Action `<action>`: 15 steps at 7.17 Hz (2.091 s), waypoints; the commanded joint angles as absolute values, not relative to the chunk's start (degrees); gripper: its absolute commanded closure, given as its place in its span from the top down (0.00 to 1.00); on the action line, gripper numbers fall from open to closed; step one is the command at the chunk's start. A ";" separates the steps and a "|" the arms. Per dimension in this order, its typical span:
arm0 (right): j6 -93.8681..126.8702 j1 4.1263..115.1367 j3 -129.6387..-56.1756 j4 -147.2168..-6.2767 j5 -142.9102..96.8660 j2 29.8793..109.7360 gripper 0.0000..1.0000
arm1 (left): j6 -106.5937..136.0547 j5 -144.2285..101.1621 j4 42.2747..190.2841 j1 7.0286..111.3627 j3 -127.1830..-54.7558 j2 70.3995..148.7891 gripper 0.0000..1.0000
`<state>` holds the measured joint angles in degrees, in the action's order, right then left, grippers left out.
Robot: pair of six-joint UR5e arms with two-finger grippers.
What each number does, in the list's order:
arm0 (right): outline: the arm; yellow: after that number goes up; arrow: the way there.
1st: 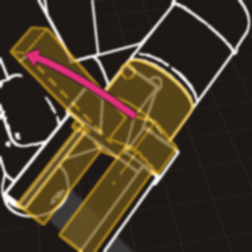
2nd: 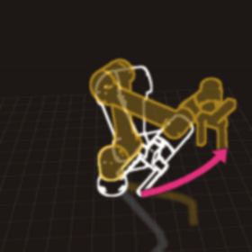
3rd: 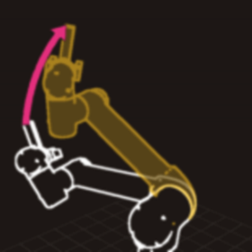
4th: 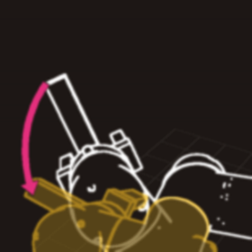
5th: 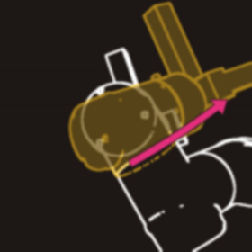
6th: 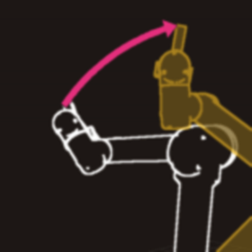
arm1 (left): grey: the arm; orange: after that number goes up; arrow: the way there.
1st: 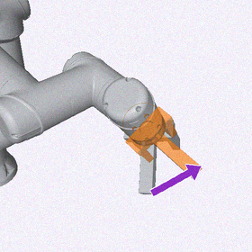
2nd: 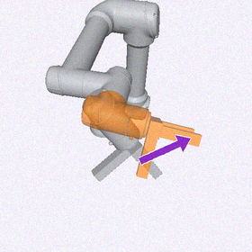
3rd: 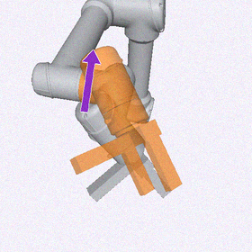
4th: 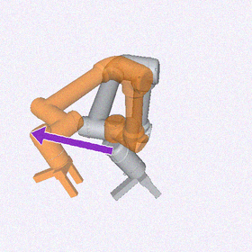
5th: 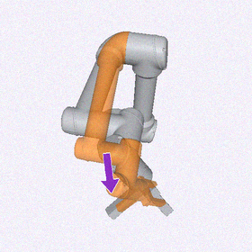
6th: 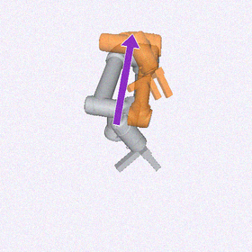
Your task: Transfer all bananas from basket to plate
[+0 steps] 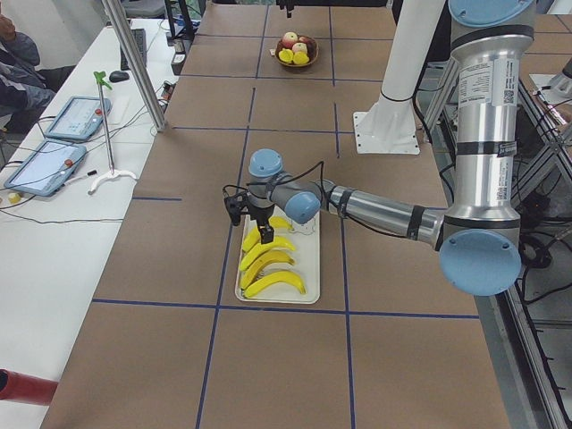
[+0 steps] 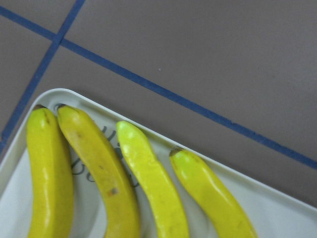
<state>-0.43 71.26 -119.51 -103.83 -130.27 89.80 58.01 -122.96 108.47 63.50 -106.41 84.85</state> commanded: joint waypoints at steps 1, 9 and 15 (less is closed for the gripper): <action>-8.13 76.96 -116.39 -103.98 -131.04 90.79 0.99 | 32.65 -122.96 96.04 68.71 -111.69 82.36 1.00; -22.03 93.69 -99.66 -103.36 -135.18 94.04 1.00 | -17.24 -134.03 87.63 96.06 -100.28 79.11 1.00; -19.25 93.52 -100.11 -103.18 -135.26 93.96 1.00 | -17.40 -133.95 89.46 95.98 -101.16 78.58 1.00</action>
